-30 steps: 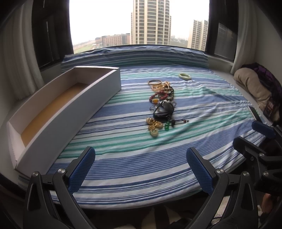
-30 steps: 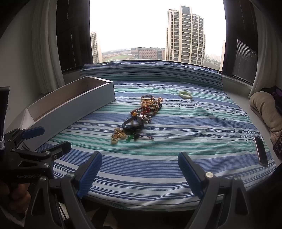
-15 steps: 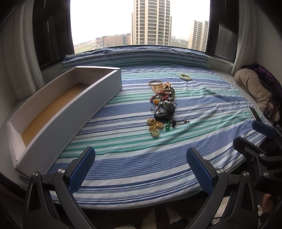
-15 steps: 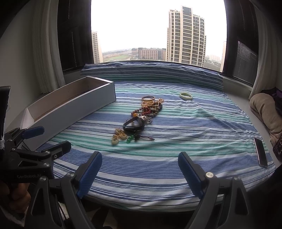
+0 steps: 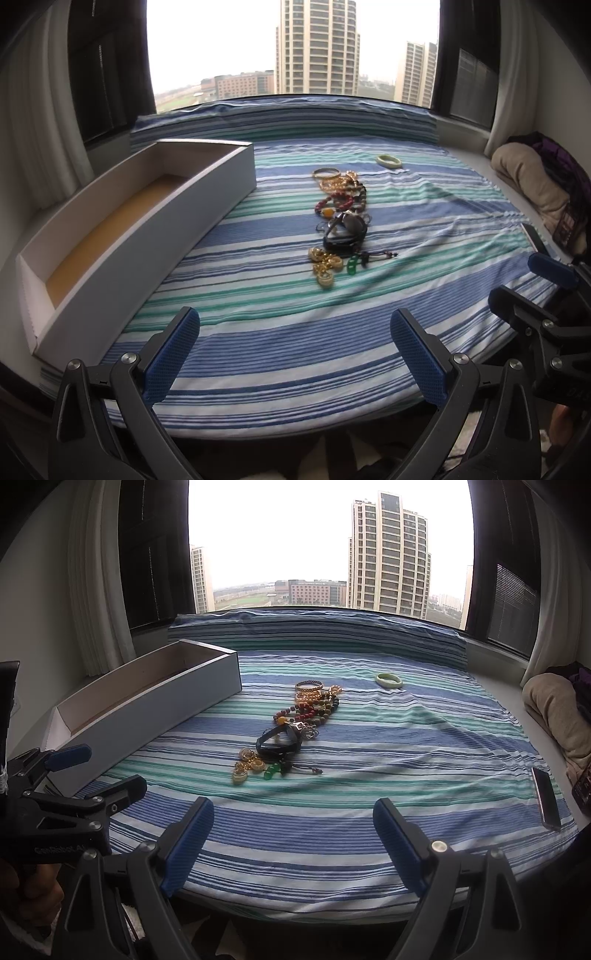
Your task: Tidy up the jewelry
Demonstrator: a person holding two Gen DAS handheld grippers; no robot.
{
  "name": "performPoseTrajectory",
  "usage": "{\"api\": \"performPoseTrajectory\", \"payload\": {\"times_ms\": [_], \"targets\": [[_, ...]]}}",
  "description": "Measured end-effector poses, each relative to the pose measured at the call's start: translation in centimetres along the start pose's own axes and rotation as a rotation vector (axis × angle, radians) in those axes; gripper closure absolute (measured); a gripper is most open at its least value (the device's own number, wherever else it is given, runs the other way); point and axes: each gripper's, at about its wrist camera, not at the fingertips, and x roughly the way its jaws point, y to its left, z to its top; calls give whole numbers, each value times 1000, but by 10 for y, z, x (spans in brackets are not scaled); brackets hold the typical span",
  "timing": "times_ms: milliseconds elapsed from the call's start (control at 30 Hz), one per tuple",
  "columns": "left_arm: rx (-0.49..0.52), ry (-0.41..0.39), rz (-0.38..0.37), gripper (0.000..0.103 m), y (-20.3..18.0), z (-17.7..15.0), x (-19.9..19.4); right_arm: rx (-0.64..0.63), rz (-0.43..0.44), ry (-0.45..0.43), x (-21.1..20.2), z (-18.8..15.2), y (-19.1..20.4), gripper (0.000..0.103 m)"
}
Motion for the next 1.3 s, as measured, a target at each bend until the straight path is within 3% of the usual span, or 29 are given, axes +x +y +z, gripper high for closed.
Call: {"api": "performPoseTrajectory", "payload": {"times_ms": [1300], "targets": [[8,8,-4,0,-4,-3,3,13,5,7,3,-4,-3,13]]}}
